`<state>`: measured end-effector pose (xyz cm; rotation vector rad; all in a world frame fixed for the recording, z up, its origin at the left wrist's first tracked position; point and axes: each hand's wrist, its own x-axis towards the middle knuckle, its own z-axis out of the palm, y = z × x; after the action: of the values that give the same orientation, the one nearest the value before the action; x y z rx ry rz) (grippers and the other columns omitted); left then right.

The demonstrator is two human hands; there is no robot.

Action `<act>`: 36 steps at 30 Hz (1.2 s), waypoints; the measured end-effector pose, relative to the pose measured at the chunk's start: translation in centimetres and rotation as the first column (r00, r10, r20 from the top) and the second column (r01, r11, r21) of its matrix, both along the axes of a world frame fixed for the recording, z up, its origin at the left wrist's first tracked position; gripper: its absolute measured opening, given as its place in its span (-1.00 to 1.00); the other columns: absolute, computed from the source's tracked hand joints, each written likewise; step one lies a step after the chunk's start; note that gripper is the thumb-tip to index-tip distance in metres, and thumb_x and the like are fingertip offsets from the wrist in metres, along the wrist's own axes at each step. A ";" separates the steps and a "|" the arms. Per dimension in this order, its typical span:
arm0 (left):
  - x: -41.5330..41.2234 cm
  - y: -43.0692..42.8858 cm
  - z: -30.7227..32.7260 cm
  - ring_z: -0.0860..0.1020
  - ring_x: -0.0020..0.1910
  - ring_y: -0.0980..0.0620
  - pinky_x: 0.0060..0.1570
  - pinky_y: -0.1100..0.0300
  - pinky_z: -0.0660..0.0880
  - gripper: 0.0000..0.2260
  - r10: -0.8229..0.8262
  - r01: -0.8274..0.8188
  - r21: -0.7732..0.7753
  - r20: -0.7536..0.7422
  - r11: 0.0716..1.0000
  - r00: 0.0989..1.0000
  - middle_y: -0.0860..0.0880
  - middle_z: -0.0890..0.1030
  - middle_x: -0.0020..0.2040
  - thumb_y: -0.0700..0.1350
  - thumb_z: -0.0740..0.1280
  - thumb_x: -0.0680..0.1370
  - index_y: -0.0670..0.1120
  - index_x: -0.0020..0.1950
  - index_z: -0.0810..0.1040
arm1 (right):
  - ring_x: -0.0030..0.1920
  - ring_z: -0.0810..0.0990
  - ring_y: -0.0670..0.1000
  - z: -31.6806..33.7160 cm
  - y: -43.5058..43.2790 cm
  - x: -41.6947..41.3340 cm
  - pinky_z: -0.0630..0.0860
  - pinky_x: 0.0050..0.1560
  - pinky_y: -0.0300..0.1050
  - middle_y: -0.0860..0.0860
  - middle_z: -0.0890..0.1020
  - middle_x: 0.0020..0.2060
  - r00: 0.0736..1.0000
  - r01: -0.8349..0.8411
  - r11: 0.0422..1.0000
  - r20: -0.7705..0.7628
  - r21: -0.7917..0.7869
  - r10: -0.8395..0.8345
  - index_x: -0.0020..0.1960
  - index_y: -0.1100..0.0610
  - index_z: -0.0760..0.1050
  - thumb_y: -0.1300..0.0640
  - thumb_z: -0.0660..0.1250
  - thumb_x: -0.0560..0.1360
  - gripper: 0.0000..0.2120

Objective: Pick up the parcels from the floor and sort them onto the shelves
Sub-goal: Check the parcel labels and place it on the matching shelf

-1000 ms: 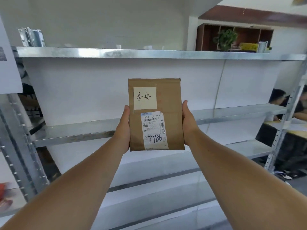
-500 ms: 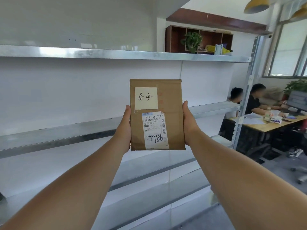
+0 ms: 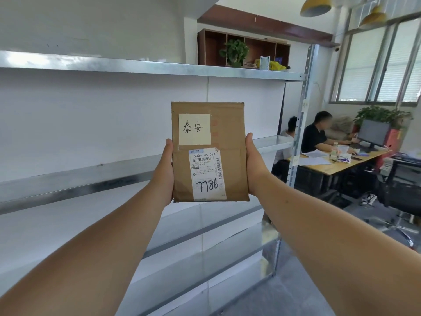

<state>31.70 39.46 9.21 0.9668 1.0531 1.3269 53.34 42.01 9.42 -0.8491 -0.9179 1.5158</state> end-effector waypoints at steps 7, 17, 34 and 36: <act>4.1 3.7 0.7 0.76 0.08 -0.17 0.22 -0.21 0.63 -0.42 -0.001 0.002 0.022 -0.025 1.000 1.000 0.02 0.80 0.10 0.54 0.08 0.55 0.28 0.28 0.69 | 0.07 0.81 0.17 0.2 3.2 4.3 0.76 -0.08 0.10 0.07 0.81 0.12 1.000 0.000 1.000 -0.012 0.003 0.000 0.04 -0.10 0.82 -0.60 0.04 0.52 -0.24; 10.3 10.9 -0.3 0.75 0.10 -0.18 0.20 -0.20 0.64 -0.46 0.017 -0.017 0.043 -0.002 0.999 1.000 0.01 0.81 0.06 0.50 0.08 0.58 0.28 0.23 0.70 | 0.09 0.80 0.22 -0.6 10.9 10.6 0.72 0.09 0.19 0.08 0.80 0.14 0.998 0.044 0.998 0.036 -0.036 -0.043 0.09 -0.12 0.80 -0.64 0.07 0.46 -0.23; 22.4 20.8 -0.3 0.75 0.12 -0.17 0.17 -0.17 0.65 -0.44 0.107 -0.107 0.016 -0.019 0.994 0.994 0.02 0.80 0.08 0.54 0.08 0.55 0.29 0.23 0.71 | 0.08 0.81 0.19 -0.4 22.2 22.4 0.74 0.01 0.14 0.08 0.80 0.14 0.997 -0.063 0.996 0.043 -0.068 0.066 0.05 -0.13 0.81 -0.63 0.02 0.49 -0.22; 24.4 21.5 -0.5 0.73 0.17 -0.18 0.30 -0.23 0.59 -0.42 0.122 -0.121 0.019 -0.013 0.992 0.992 0.00 0.79 0.12 0.53 0.10 0.56 0.26 0.26 0.71 | 0.04 0.81 0.18 -0.6 23.4 24.3 0.76 -0.07 0.12 0.07 0.81 0.11 0.995 -0.079 0.994 0.057 -0.074 0.083 0.03 -0.14 0.82 -0.63 0.02 0.48 -0.23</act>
<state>56.06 60.95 8.76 0.9392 1.1276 1.4327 77.60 65.39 8.86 -0.9229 -0.9563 1.6092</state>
